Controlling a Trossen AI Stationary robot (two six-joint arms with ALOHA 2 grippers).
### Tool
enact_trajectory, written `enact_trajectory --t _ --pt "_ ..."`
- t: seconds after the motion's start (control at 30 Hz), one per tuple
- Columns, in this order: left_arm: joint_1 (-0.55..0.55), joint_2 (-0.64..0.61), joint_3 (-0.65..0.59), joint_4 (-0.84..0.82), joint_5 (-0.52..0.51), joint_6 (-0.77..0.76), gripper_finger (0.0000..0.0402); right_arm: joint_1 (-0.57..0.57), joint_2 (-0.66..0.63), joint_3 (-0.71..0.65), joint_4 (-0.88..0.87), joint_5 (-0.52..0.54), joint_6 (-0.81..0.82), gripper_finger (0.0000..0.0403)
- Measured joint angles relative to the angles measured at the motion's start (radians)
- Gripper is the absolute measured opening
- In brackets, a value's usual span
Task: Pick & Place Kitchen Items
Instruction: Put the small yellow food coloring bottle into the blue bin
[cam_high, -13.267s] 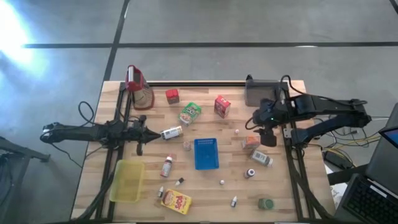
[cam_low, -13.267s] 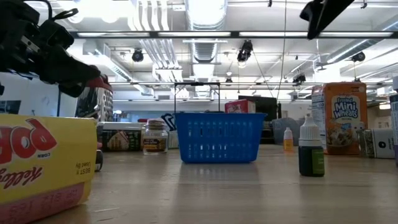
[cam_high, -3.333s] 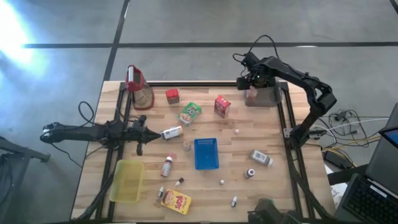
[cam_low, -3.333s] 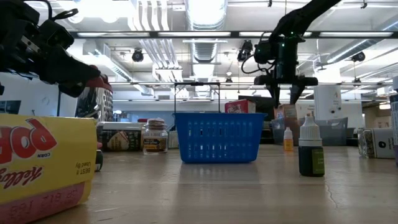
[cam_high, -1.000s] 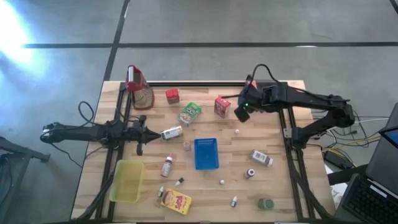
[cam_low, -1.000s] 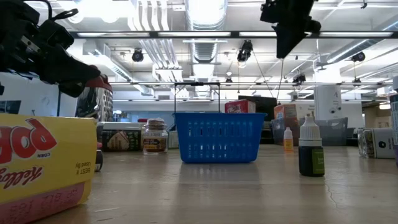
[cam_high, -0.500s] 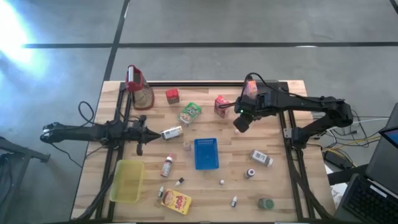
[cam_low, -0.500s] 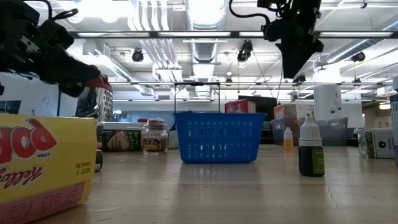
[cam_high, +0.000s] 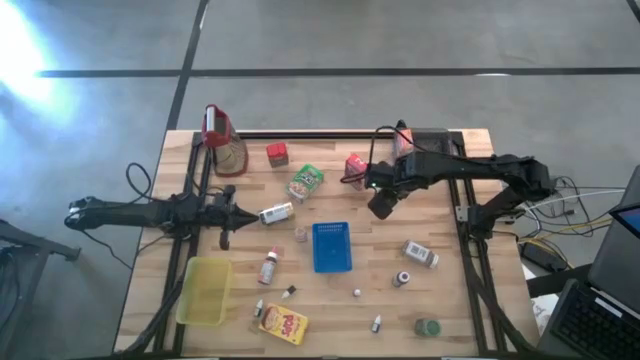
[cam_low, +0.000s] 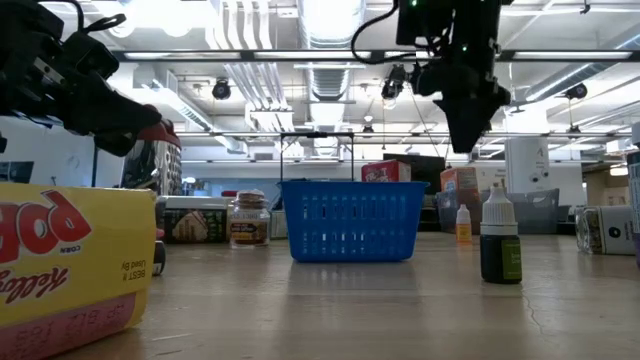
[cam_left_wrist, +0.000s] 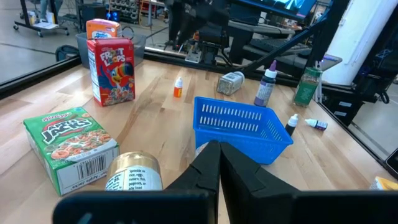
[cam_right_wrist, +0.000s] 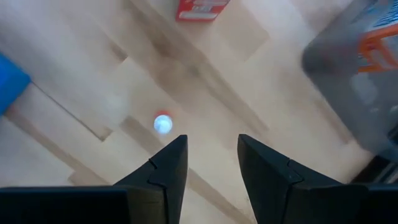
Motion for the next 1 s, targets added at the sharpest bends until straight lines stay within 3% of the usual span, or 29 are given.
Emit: enact_trajectory --t 0.3,0.73,1.0 --pt "0.000 0.000 0.000 0.000 0.000 0.000 0.0012 0.000 0.093 0.000 0.032 -0.079 -0.049 0.0121" --pt "0.000 0.000 0.000 0.000 0.000 0.000 0.0012 0.000 0.129 -0.007 0.069 -0.084 -0.077 0.0098" --pt "0.000 0.000 0.000 0.000 0.000 0.000 0.0012 0.001 0.128 -0.048 0.119 -0.094 -0.079 0.0117"
